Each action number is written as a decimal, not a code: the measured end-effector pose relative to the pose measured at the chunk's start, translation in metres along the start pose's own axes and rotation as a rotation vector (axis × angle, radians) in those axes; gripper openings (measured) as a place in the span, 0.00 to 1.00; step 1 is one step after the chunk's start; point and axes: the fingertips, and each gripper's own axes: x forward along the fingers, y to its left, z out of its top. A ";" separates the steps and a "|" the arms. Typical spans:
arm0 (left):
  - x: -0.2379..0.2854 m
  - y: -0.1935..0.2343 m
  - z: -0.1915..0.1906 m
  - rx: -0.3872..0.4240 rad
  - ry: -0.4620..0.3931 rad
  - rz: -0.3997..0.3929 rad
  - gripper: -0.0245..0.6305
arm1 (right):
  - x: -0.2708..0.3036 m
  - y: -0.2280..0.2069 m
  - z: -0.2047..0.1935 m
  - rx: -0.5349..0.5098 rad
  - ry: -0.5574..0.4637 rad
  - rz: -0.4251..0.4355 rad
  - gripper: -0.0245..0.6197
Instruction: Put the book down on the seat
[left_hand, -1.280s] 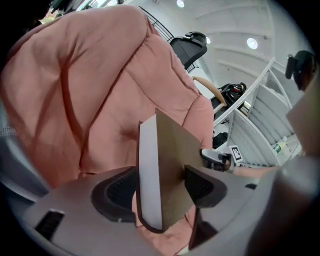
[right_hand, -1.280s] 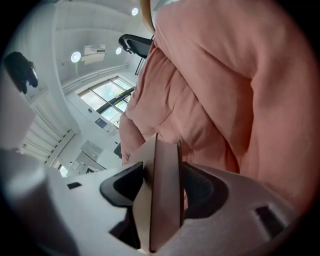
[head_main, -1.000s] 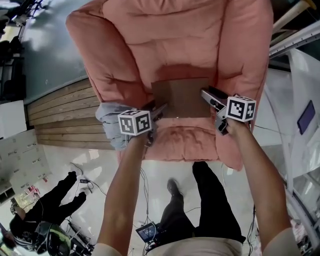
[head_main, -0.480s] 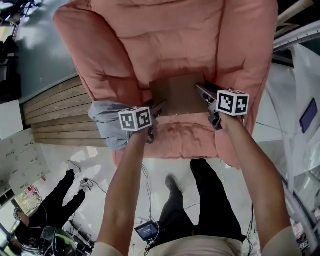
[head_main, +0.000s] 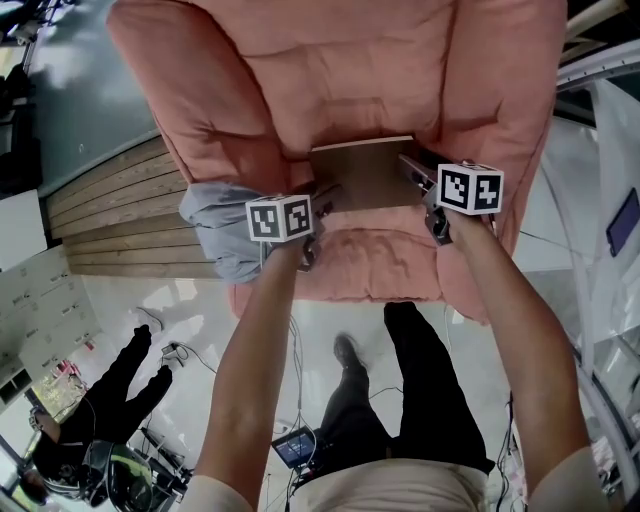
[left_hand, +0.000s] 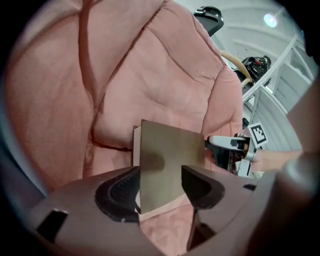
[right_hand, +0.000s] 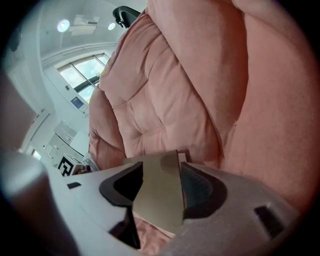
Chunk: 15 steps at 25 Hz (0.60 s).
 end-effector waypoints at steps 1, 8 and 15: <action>-0.004 -0.002 -0.002 0.012 0.010 0.007 0.41 | -0.003 0.003 -0.001 -0.003 0.002 -0.007 0.39; -0.027 -0.014 -0.015 0.061 0.039 0.033 0.41 | -0.018 0.013 -0.008 -0.018 0.012 -0.032 0.39; -0.058 -0.038 0.015 0.098 -0.002 0.014 0.41 | -0.033 0.028 0.014 -0.060 0.013 -0.070 0.40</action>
